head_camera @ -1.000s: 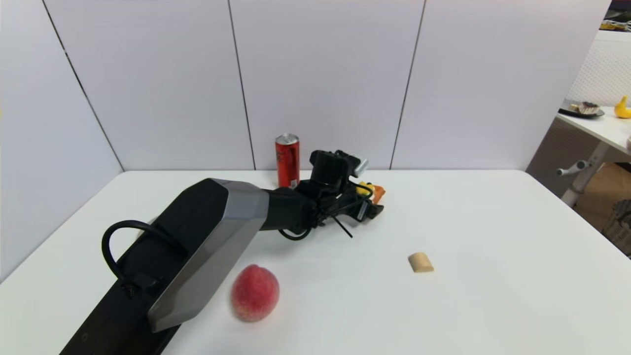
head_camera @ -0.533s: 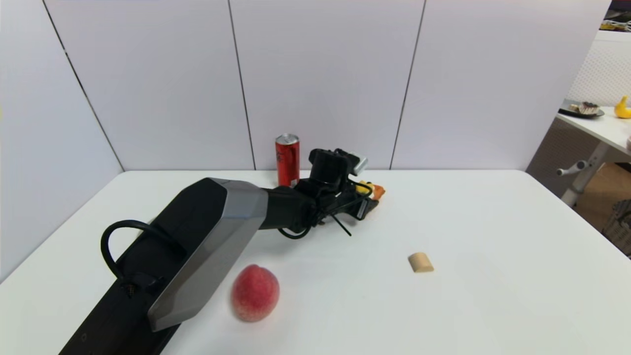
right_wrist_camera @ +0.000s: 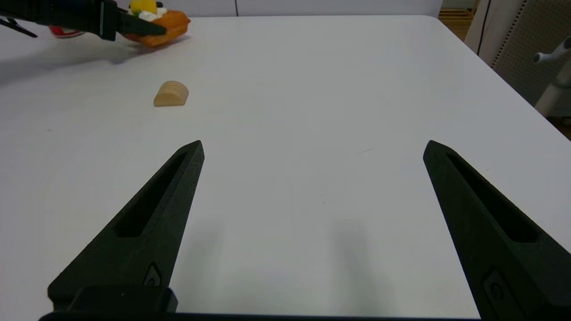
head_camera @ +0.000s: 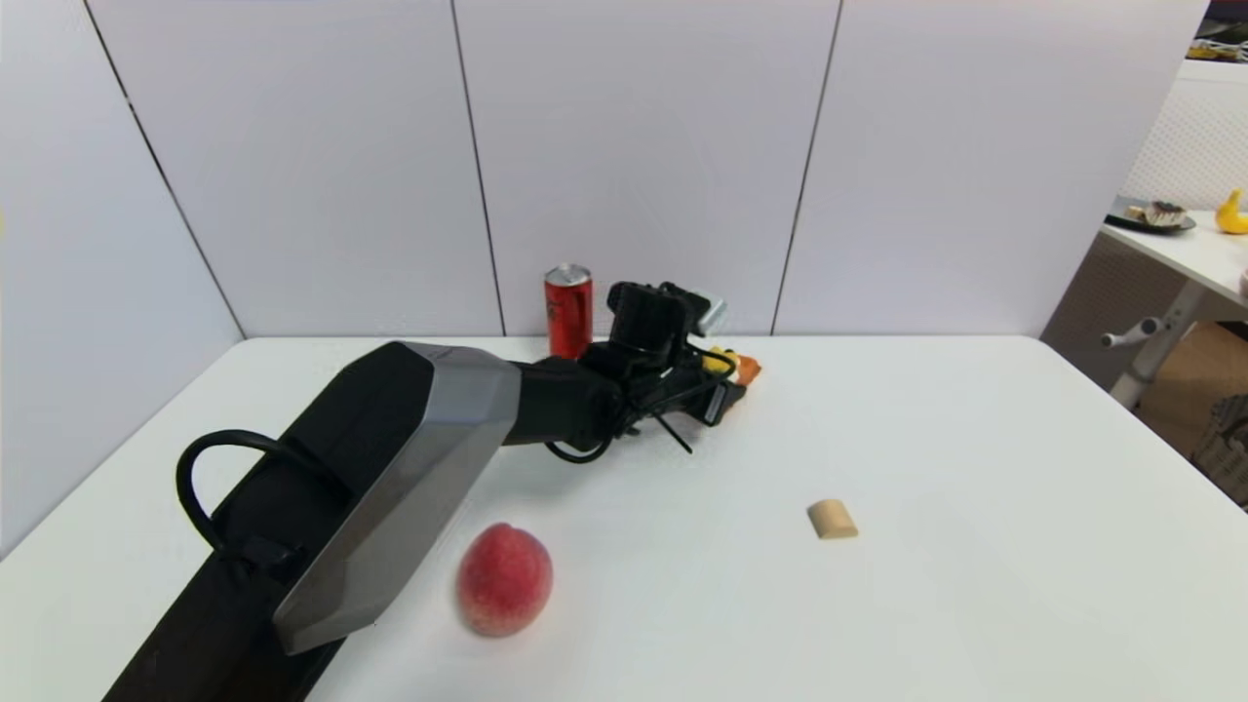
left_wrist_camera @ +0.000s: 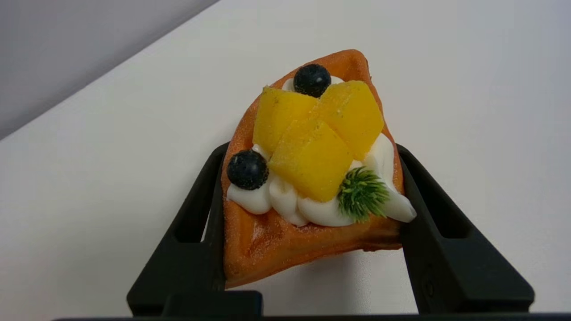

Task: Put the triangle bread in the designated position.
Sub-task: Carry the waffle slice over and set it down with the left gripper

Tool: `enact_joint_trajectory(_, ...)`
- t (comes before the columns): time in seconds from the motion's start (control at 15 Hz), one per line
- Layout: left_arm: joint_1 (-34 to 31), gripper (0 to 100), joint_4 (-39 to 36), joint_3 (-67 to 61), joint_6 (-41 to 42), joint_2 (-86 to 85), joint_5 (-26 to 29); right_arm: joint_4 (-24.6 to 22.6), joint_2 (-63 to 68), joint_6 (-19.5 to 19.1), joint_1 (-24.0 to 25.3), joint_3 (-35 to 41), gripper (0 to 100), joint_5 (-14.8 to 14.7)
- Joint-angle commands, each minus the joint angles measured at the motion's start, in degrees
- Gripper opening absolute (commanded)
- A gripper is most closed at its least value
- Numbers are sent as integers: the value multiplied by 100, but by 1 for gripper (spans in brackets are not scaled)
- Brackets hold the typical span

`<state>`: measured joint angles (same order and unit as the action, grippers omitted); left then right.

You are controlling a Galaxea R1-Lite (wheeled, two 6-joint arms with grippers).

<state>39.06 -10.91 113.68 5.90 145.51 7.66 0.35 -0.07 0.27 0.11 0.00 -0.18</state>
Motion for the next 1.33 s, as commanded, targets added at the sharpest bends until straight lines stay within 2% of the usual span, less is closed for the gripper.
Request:
enact_joint_trajectory(0.07, 58, 0, 1, -65, 8, -840, 8, 0, 7, -9, -2, 0, 100, 1)
enact_joint_trajectory(0.27, 137, 0, 107, -100, 16, -1446, -18, 0, 7, 8, 7, 9, 100, 1)
enact_joint_trajectory(0.53, 251, 0, 1372, -100, 16, -2809, -18, 0, 7, 8, -2, 9, 100, 1)
enact_joint_trajectory(0.73, 357, 0, 1601, -109, 16, -3767, -133, 9, 7, 8, 7, 9, 100, 1)
enact_joint_trajectory(1.07, 322, 0, 2638, -118, 43, -5269, -1056, 0, 7, -9, -2, 0, 100, 1)
enact_joint_trajectory(1.13, 251, 0, 2858, -118, 52, -5489, -1398, 9, 7, -9, -2, 0, 100, 1)
enact_joint_trajectory(1.33, -487, 0, 2902, -170, 482, -5937, -2312, 0, 7, -9, -2, 9, 100, 1)
